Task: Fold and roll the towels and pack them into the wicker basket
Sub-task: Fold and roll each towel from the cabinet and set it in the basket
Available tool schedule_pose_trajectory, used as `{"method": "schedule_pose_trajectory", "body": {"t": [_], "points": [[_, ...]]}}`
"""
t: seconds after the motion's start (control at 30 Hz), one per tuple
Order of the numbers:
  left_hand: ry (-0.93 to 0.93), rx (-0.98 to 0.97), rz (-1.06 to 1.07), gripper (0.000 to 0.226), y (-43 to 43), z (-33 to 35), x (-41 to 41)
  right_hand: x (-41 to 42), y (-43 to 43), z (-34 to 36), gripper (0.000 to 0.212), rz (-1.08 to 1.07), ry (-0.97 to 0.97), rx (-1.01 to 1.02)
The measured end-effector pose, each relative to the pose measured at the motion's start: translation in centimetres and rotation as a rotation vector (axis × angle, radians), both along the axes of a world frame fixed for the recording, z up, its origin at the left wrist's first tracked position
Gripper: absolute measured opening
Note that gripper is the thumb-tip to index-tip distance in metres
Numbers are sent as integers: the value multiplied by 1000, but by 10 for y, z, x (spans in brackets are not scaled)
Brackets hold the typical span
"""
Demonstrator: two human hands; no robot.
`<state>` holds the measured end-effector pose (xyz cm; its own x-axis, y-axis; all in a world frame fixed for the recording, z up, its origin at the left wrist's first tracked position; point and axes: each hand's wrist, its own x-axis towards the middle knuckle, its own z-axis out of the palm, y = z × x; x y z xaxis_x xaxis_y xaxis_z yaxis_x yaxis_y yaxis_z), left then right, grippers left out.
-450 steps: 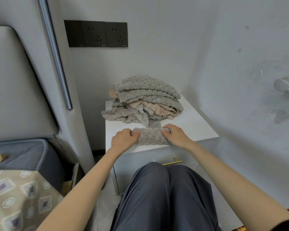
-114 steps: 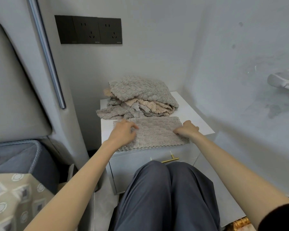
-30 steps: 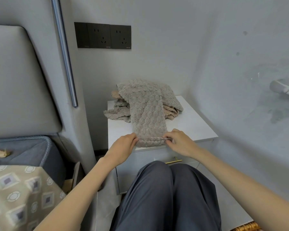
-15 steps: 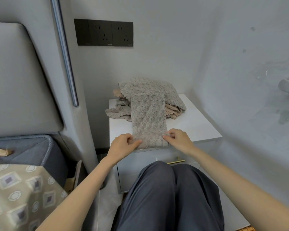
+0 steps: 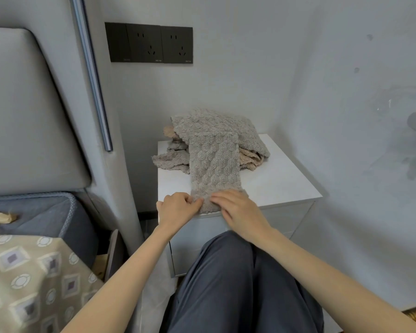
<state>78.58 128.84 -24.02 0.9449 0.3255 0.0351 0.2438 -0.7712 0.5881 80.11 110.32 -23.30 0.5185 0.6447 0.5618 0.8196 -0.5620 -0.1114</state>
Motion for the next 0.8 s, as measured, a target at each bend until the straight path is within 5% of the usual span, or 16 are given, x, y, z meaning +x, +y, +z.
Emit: {"method": "schedule_pose_trajectory", "body": {"t": [0.37,0.5,0.57,0.8], "points": [[-102,126,14,20,1,3,-4,6,-37,-7,43,-24,5,-152],[-408,245,-382,21,5,5,-5,9,-45,-6,35,-41,173,-104],[-375,322,-517,27,7,5,-9,10,-46,-6,33,-47,221,-66],[-275,395,-449,40,13,-1,-18,18,-45,-3,31,-147,394,-53]]}}
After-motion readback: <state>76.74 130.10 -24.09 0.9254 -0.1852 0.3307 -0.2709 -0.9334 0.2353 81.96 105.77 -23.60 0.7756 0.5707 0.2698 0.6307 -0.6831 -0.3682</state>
